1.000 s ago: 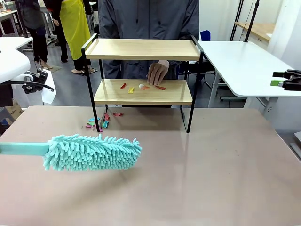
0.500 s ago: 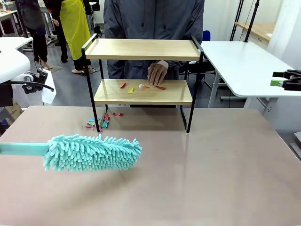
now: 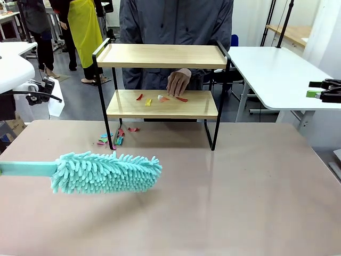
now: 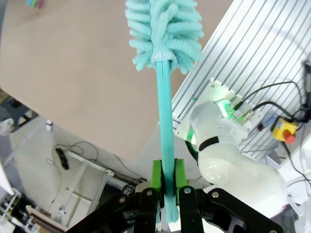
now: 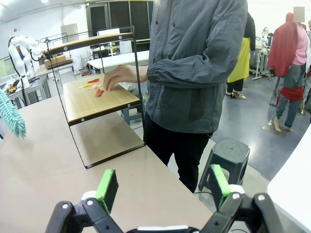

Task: Clean the shelf.
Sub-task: Clean the specific section of the Shelf indicated by the human with the Duster.

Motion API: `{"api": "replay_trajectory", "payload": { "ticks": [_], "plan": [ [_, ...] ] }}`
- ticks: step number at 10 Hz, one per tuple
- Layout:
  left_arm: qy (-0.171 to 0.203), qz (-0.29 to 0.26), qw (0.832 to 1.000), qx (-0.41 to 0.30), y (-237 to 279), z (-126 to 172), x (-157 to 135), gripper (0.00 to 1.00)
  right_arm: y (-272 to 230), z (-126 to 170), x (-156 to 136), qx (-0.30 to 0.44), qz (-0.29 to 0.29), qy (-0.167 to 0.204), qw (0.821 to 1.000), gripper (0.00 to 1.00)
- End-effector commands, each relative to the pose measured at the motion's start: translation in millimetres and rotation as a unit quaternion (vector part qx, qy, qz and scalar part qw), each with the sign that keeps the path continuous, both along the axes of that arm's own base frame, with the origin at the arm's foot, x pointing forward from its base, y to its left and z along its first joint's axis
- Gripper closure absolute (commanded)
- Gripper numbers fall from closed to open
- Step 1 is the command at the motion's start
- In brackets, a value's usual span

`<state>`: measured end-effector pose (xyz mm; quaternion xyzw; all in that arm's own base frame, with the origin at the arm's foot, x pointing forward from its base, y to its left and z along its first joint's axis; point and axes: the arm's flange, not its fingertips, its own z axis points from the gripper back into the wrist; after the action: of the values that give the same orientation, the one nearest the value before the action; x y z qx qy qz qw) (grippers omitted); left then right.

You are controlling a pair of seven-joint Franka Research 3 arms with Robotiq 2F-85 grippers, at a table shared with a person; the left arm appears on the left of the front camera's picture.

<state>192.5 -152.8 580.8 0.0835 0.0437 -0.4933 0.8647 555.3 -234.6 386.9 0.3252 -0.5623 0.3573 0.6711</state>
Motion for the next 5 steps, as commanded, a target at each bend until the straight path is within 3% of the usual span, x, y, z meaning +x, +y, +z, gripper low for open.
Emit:
{"api": "replay_trajectory", "payload": {
  "ticks": [1, 4, 5],
  "plan": [
    [-0.014, 0.007, 0.999, -0.05, -4, 13, -12, 0.87, 2, 2, 0, -0.003, 0.0, -0.001, 1.0, 0.0],
    [-0.02, 0.031, 0.992, -0.124, -26, 38, -22, 0.87, 2, 2, 0, -0.003, 0.0, -0.001, 1.0, 0.0],
    [-0.013, 0.062, 0.988, -0.14, -38, 46, -24, 0.87, 2, 2, 0, -0.003, 0.0, -0.001, 1.0, 0.0]
  ]
}}
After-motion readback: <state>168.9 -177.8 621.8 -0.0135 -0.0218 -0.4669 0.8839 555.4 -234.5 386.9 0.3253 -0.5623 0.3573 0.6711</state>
